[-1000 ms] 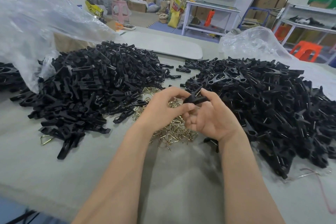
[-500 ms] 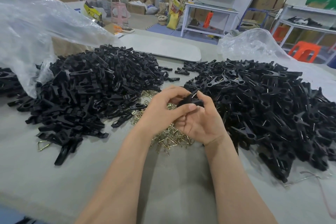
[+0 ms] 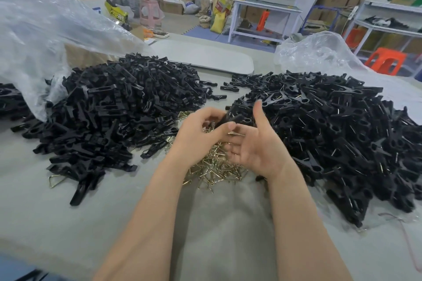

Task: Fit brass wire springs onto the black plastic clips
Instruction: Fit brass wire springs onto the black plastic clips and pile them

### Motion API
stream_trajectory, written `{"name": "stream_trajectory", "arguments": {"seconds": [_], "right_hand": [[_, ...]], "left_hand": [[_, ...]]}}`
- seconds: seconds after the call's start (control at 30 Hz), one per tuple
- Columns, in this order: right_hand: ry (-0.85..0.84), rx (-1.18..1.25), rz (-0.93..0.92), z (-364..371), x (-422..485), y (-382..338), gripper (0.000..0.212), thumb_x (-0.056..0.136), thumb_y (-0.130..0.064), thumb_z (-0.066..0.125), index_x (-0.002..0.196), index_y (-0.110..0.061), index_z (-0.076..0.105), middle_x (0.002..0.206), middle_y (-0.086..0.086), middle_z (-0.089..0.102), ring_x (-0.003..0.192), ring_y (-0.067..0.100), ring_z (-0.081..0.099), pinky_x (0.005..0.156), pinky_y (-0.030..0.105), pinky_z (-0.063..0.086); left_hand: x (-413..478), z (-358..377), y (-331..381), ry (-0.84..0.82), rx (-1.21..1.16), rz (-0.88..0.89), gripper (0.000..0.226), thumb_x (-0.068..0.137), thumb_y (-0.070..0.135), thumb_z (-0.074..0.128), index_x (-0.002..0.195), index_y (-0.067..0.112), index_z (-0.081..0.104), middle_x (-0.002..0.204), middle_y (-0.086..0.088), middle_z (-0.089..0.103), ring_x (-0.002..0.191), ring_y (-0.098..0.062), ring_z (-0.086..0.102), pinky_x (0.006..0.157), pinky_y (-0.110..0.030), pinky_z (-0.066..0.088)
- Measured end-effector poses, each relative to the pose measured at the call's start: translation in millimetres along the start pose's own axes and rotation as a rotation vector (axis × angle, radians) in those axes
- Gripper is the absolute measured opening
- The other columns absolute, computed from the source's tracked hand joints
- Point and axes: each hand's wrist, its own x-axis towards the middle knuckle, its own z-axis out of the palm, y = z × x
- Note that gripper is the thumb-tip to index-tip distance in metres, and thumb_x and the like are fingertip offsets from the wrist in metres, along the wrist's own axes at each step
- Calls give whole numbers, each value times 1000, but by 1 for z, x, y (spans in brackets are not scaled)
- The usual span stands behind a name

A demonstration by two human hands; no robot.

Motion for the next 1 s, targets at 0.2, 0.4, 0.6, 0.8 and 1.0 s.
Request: {"name": "stream_trajectory", "arguments": {"seconds": [0.2,0.4,0.6,0.8,1.0], "right_hand": [[502,-120,-375,0,-1,-17,21,89,-24,63,93,-3,65,79,6,68,73,15,58,72,27,49],[557,-121,-461,12,15,-33,73,87,-38,61,145,-7,30,127,10,58,106,15,62,89,25,52],[635,-1283,-277,30,66,4,43,96,-4,42,135,-20,51,138,3,52,115,20,54,100,37,46],[779,-1439,-194,39,77,9,31,96,-38,47,118,-24,64,126,7,55,118,30,41,98,43,34],[761,-1492,-107,50,83,7,28,90,-32,60,113,-17,60,113,4,64,111,26,52,90,38,33]], "left_hand": [[-1,9,2,-28,191,71,48,88,26,64,134,21,50,137,12,43,123,4,38,106,-10,26],[2,-27,0,520,451,-229,36,89,8,50,122,20,59,124,-2,56,113,-22,50,98,-37,40],[-1,-26,-12,184,815,-533,34,89,12,50,115,31,61,119,0,60,116,-28,43,90,-39,25],[2,-33,-17,191,714,-515,28,89,11,53,113,25,61,117,-1,63,114,-26,53,95,-37,36],[12,-35,-3,457,221,-298,24,92,12,55,116,16,62,108,0,66,99,-16,59,91,-28,45]]}}
